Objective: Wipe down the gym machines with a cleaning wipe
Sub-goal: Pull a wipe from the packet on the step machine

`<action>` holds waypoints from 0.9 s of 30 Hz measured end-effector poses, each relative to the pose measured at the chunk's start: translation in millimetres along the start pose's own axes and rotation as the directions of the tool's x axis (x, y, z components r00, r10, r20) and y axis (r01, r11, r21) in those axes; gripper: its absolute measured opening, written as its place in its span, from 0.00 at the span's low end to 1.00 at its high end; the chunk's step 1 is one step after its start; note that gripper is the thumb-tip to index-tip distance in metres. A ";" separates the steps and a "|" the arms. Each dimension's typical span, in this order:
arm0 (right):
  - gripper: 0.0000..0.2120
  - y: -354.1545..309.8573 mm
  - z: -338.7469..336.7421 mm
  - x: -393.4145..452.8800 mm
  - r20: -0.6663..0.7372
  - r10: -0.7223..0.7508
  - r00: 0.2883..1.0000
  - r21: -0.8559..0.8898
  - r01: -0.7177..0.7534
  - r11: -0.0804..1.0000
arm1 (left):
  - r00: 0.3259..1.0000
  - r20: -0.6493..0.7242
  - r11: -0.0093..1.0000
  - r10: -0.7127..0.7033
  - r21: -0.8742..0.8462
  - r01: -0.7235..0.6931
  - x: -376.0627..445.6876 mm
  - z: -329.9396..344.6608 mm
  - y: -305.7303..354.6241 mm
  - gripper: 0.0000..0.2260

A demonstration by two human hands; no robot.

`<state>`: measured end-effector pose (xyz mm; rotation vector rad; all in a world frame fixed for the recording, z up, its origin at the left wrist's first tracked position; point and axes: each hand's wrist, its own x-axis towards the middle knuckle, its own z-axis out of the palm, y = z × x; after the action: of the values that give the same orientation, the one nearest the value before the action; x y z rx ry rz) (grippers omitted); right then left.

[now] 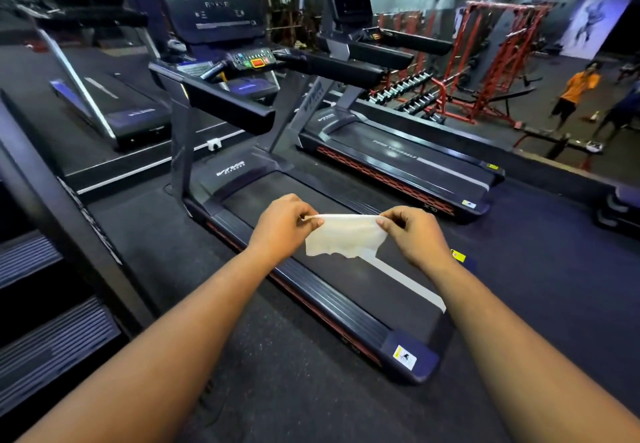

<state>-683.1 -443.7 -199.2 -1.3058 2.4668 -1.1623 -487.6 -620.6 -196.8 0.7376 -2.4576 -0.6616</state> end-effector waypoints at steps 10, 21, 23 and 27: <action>0.25 29.9 -18.5 63.4 0.266 -0.317 0.910 -0.059 0.344 0.937 | 0.980 -0.063 0.837 -0.190 -0.533 0.128 30.0 10.5 25.2 0.21; 0.14 -3.6 -9.1 79.0 0.469 -0.449 0.760 0.578 0.120 0.807 | 0.995 0.094 0.899 -0.034 -0.431 0.072 60.0 -12.4 76.6 0.15; 0.11 -7.5 -9.1 80.7 0.455 -0.449 0.769 0.644 0.064 0.762 | 0.993 0.092 0.893 -0.075 -0.438 0.108 57.2 -22.8 78.9 0.15; 0.06 -22.6 -13.7 83.7 0.422 -0.398 0.815 0.699 -0.014 0.715 | 0.951 -0.007 0.696 -0.308 -0.683 0.220 44.8 -20.8 71.0 0.28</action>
<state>-726.2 -506.0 -154.7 -1.4089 1.3048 -1.3085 -534.9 -601.6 -126.9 0.7907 -1.7826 -1.4753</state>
